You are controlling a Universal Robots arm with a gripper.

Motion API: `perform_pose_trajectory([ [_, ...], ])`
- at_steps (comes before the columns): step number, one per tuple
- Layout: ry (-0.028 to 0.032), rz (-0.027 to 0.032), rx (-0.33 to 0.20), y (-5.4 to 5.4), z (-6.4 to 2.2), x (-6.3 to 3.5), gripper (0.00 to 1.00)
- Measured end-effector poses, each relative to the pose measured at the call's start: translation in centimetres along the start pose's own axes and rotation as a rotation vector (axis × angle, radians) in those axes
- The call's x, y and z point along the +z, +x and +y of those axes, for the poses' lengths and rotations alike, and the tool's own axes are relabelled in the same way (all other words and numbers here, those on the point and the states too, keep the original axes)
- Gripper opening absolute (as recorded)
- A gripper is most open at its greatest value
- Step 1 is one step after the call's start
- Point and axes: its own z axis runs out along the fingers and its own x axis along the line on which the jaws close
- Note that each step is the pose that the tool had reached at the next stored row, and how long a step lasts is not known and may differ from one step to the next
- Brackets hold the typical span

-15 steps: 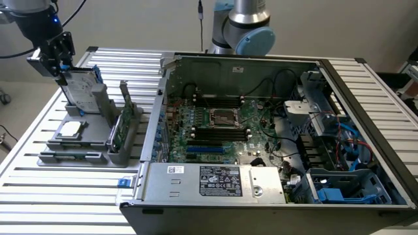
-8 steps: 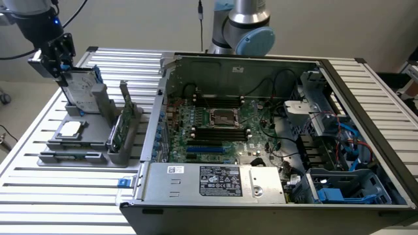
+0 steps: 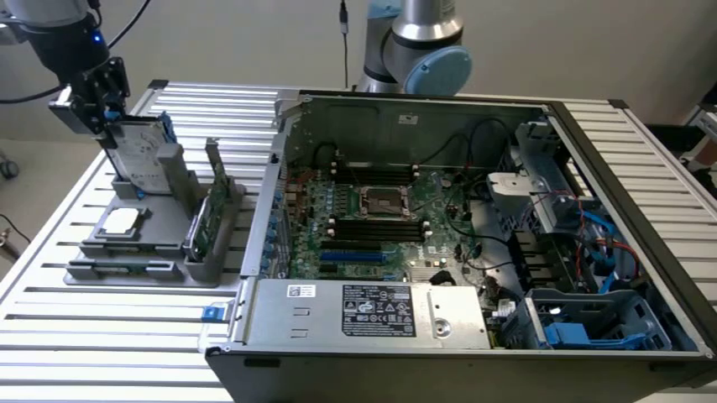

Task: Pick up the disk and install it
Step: 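Pick up the disk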

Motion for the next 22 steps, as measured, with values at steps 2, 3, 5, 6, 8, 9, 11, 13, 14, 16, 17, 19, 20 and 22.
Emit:
perform_pose_trajectory([
  [2, -0.0002, -0.0075, -0.001, 0.01, 0.0, 0.0, 0.54],
  [3, -0.0003, -0.0103, -0.002, 0.04, 0.0, 0.0, 0.54],
  [5, -0.0004, -0.013, -0.002, 0.11, 0.0, 0.0, 0.54],
  [6, -0.0003, -0.0131, -0.002, 0.15, 0.0, 0.0, 0.54],
  [8, -0.0004, -0.0132, -0.002, 0.24, 0.0, 0.0, 0.54],
  [9, -0.0004, -0.0132, -0.002, 0.28, -0.01, 0.0, 0.54],
  [11, -0.0003, -0.0132, -0.002, 0.34, -0.01, 0.01, 0.54],
  [13, -0.0003, -0.0133, -0.002, 0.38, -0.01, 0.01, 0.54],
  [14, -0.0003, -0.0133, -0.002, 0.39, -0.01, 0.02, 0.52],
  [16, -0.0004, -0.0132, -0.003, 0.41, -0.01, 0.03, 0.52],
  [17, -0.0005, -0.0132, -0.003, 0.41, 0.0, 0.04, 0.45],
  [19, -0.0005, -0.0132, -0.003, 0.42, 0.0, 0.06, 0.45],
  [20, -0.0005, -0.0132, -0.003, 0.42, 0.0, 0.07, 0.45],
  [22, -0.0004, -0.0132, -0.003, 0.42, -0.01, 0.09, 0.45],
])
